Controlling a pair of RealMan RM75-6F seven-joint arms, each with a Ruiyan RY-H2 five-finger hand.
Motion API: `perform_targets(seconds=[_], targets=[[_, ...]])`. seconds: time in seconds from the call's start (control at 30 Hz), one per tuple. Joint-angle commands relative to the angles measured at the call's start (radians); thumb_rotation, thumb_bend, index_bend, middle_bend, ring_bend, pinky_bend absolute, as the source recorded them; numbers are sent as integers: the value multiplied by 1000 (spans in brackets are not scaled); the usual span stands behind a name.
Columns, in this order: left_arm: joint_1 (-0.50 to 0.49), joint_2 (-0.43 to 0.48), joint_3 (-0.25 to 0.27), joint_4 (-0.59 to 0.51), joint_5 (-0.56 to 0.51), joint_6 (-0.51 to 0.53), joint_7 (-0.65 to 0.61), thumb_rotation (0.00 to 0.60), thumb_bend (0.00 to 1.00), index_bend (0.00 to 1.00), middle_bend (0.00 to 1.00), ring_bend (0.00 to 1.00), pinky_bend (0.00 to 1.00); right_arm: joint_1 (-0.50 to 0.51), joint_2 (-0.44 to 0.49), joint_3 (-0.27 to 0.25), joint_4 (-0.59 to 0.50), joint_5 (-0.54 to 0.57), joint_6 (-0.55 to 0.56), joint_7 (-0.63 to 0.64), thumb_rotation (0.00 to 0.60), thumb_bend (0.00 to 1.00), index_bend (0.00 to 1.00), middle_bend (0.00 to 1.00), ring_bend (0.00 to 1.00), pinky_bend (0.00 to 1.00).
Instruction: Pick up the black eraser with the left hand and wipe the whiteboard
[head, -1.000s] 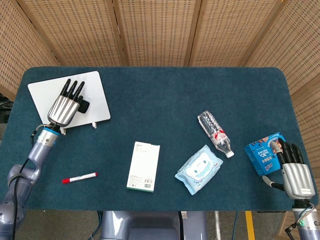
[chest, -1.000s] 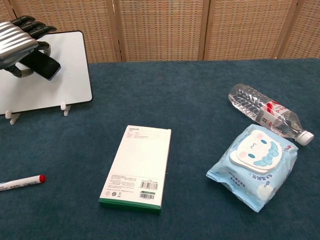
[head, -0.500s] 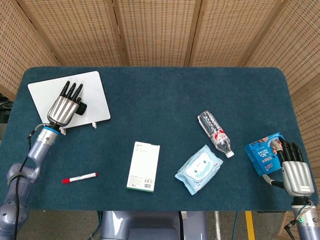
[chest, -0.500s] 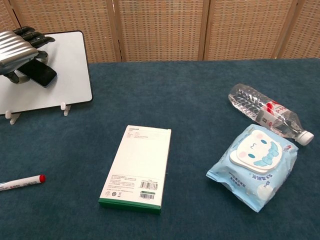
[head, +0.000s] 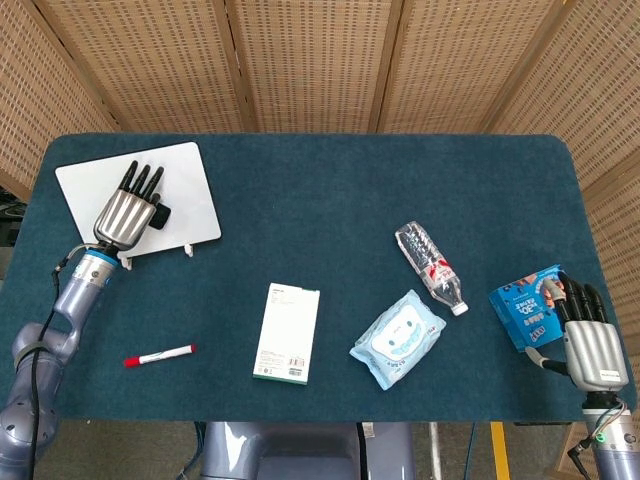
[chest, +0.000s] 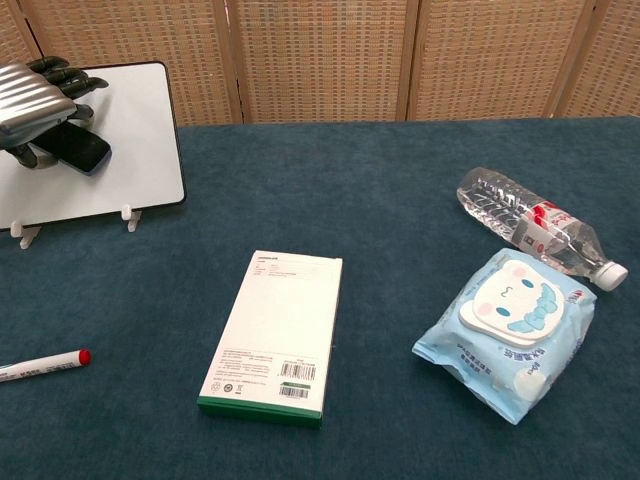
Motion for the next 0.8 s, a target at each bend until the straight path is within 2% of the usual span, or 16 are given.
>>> perform_targets(seconds=[0.03,0.53,0.8], targets=[[0,1,0,0,-1,-2,0,600,244,373,0,0,0,0,0,0,0,0,1,2,600,53,29,0,0,0],[9,1,-3,3,-10,-24,18,600,200,349,0,0,0,-2,-3,1,3,-5,10,8,600,53,28,0,0,0],[11,1,-15,4,-24,-33,32,600,155,274,0,0,0,-1,-4,0,0,-9,12,2,600,53,28,0,0,0]])
